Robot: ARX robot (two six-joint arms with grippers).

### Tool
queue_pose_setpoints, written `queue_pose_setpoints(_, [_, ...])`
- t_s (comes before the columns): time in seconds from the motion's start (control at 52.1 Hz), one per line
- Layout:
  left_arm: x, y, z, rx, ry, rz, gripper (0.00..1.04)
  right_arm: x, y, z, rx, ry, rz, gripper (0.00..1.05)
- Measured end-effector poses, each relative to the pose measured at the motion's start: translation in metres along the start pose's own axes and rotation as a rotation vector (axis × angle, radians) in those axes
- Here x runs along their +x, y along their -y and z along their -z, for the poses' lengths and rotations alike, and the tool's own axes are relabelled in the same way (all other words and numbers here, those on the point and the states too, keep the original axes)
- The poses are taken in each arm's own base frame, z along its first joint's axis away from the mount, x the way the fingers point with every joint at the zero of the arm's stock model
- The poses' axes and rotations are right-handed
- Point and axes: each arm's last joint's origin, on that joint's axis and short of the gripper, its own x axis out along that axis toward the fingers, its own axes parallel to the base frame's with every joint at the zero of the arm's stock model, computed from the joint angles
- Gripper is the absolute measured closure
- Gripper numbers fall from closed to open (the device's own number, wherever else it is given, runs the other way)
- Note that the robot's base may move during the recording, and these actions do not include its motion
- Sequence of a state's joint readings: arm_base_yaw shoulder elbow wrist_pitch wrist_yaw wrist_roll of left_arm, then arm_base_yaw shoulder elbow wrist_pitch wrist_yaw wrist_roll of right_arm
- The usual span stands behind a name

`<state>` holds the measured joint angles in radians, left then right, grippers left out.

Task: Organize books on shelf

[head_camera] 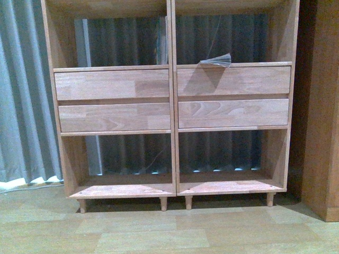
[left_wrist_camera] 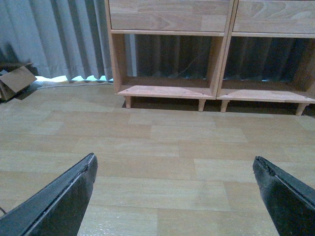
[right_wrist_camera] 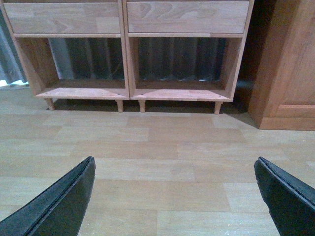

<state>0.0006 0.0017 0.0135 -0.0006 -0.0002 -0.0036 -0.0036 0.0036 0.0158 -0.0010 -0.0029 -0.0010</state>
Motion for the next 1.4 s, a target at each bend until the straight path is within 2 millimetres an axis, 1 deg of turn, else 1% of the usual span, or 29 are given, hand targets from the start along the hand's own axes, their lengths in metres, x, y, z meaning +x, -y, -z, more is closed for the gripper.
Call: queue_pose_setpoints(1.402, [0.0, 0.0, 0.0, 0.0, 0.0, 0.0, 0.07, 0.0, 0.0, 0.0, 0.0, 0.0, 0.0, 0.07])
